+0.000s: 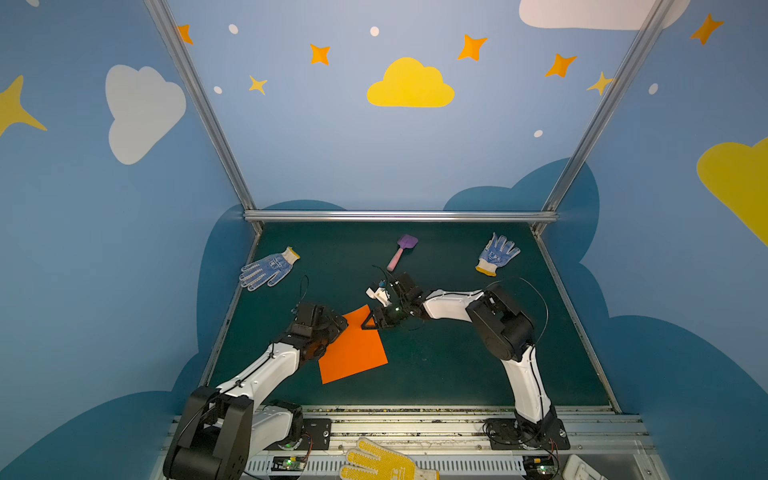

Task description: Fold a paper plane with a square sheet of paper (fold left side to right side)

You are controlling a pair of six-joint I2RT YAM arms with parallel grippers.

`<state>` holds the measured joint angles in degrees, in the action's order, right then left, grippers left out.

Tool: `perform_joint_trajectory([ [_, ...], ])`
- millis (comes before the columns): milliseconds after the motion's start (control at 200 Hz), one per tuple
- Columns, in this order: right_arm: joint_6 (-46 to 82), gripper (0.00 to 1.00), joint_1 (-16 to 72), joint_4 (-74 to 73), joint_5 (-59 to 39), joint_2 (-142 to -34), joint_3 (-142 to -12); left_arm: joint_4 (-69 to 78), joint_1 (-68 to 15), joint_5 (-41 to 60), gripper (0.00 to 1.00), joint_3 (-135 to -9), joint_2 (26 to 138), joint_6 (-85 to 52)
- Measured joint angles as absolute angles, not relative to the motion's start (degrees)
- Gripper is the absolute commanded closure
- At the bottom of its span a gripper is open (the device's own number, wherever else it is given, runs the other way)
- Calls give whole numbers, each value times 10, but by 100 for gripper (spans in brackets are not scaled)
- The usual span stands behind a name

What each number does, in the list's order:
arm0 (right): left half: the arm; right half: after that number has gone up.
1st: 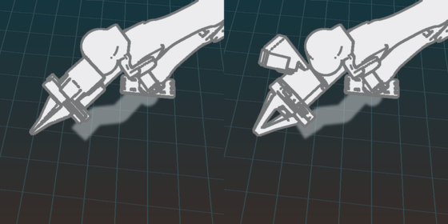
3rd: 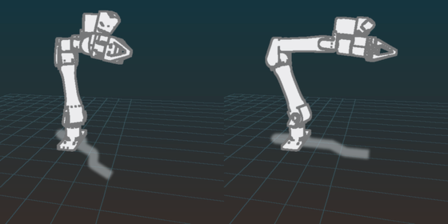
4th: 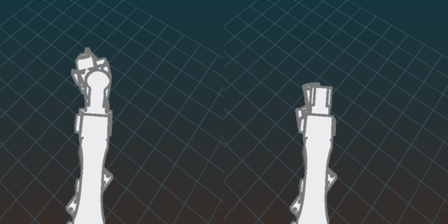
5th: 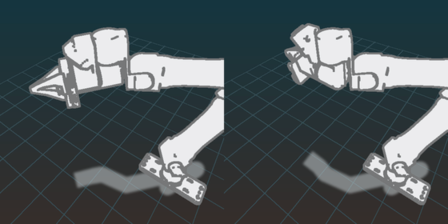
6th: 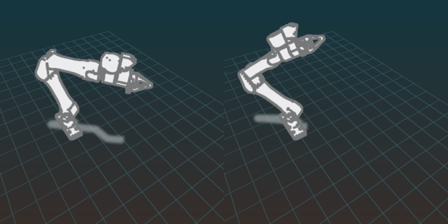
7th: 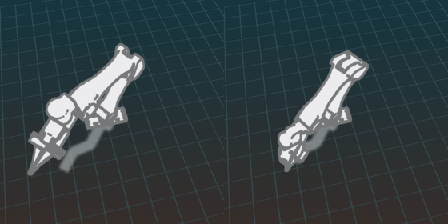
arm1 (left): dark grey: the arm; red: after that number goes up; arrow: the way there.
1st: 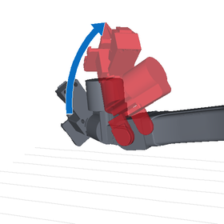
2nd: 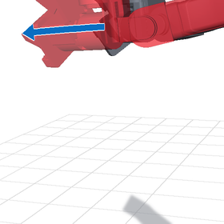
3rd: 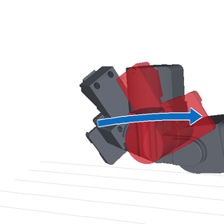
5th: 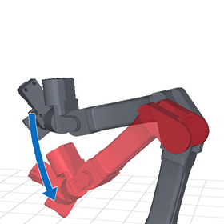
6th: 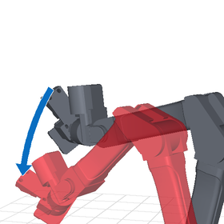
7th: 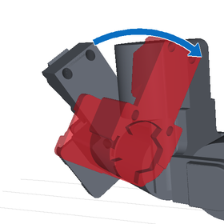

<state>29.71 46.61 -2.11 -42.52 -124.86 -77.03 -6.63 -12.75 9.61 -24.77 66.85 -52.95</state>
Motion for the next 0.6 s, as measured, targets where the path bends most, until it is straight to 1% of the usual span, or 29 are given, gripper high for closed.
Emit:
perform_joint_trajectory([
  [125,300,100,467,-13,-422,-1249,-775,-66,-128,96,0,-248,666,-529],
  [395,266,100,451,77,-398,-1235,-799,-73,-125,105,0,-261,662,-508],
  [601,215,100,410,214,-358,-1130,-823,-47,-120,152,0,-334,658,-467],
])
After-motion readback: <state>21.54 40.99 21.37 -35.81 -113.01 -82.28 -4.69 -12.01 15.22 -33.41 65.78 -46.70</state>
